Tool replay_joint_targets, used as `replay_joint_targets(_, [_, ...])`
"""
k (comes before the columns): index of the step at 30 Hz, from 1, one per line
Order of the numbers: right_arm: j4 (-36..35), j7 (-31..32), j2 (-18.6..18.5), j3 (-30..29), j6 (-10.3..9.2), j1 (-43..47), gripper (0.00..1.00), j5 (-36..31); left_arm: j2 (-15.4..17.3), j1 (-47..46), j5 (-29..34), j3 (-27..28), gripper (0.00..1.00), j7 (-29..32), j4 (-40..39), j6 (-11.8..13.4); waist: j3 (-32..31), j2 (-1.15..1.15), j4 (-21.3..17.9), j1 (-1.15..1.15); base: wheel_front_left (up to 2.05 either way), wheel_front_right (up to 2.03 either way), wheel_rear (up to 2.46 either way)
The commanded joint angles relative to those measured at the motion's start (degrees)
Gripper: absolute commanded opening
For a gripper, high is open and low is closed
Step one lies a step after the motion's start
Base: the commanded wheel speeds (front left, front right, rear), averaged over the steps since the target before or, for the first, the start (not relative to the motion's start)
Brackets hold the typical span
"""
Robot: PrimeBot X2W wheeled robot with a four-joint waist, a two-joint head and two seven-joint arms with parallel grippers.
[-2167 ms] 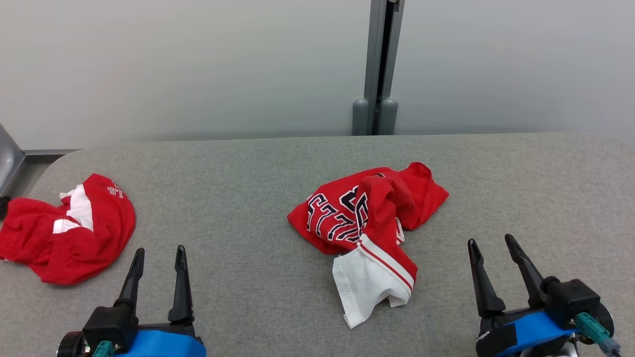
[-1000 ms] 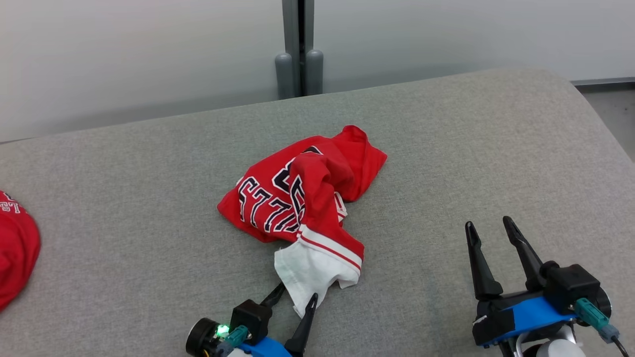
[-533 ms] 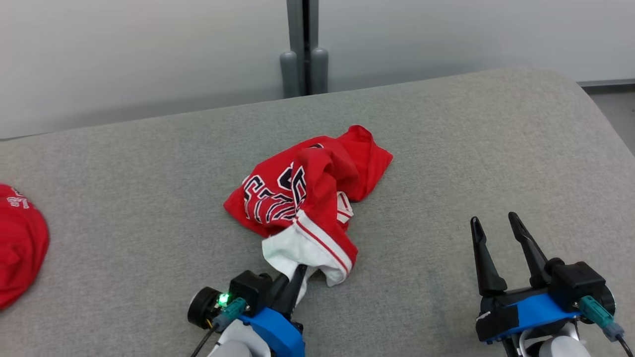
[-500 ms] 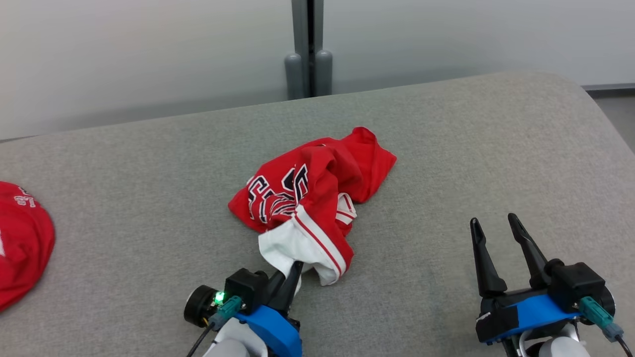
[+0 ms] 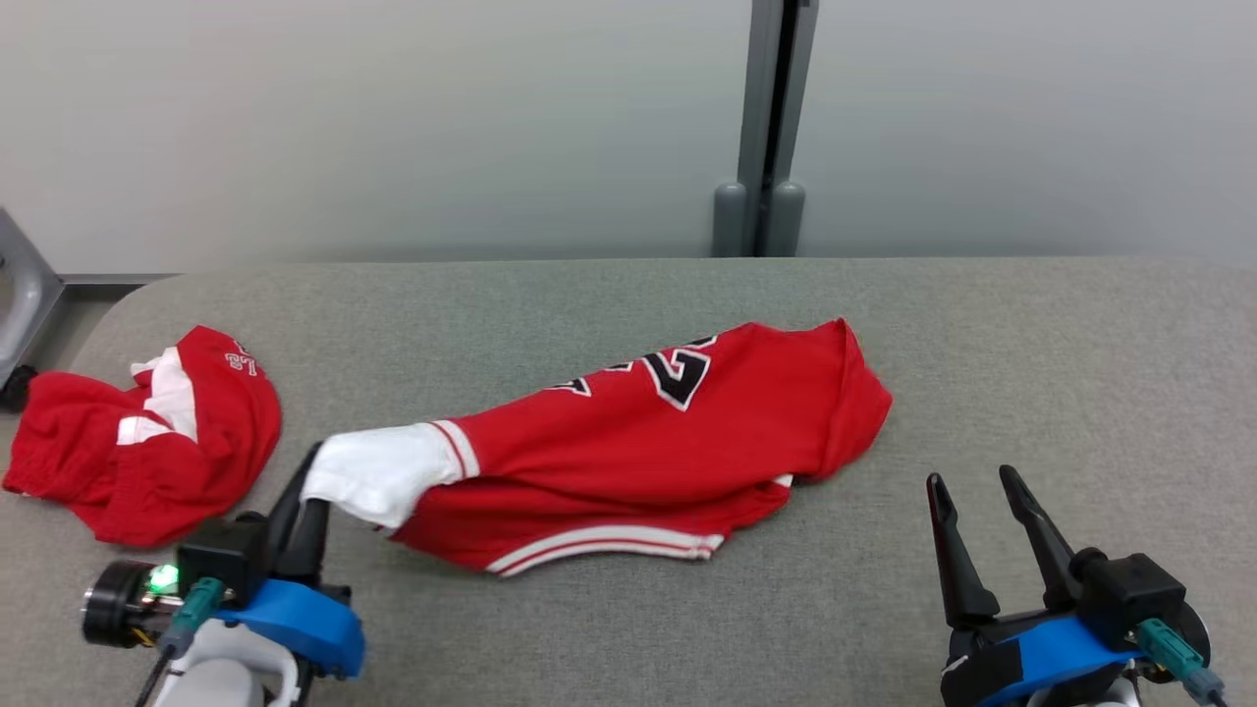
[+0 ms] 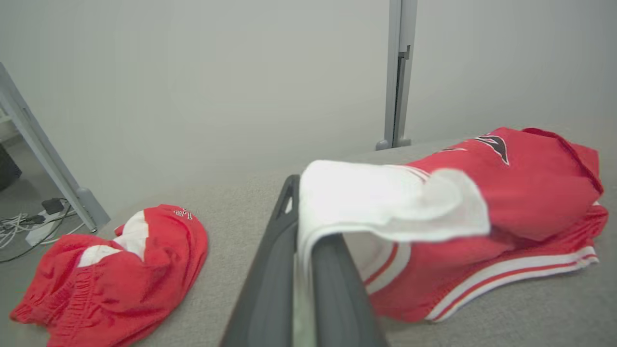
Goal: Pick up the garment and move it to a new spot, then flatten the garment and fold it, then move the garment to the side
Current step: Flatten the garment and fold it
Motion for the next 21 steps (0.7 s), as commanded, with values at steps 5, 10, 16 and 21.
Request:
replay_joint_targets(5, [0.49, -0.24, -0.24, 0.25, 0.01, 1.21, 1.0, 0.57, 4.05, 0.53, 1.0, 2.24, 0.0, -0.08, -3.01, 2.15, -0.95, 0.0, 1.43, 0.01, 0.0, 0.0, 0.0])
replay_joint_targets(10, [0.93, -0.38, -0.23, 0.5, 0.01, 1.65, 1.0, 0.91, 3.92, 2.41, 0.89, 1.38, 0.0, 0.24, -5.27, 2.3, -1.13, 0.0, 2.01, 0.01, 0.0, 0.0, 0.0])
replay_joint_targets(16, [1.47, -0.59, -0.23, 0.29, 0.01, 1.58, 1.0, 1.3, 0.01, 6.52, 2.1, -4.67, 0.0, 1.25, -5.04, 0.99, -0.83, 0.0, 2.56, 0.01, 0.0, 0.0, 0.0])
replay_joint_targets(21, [1.87, -0.79, -0.23, -0.25, 0.01, 1.36, 1.0, 1.01, -3.13, 9.52, 3.28, -10.64, 0.0, 1.82, -2.37, -1.52, -0.95, 0.0, 3.08, 0.01, 0.0, 0.0, 0.0])
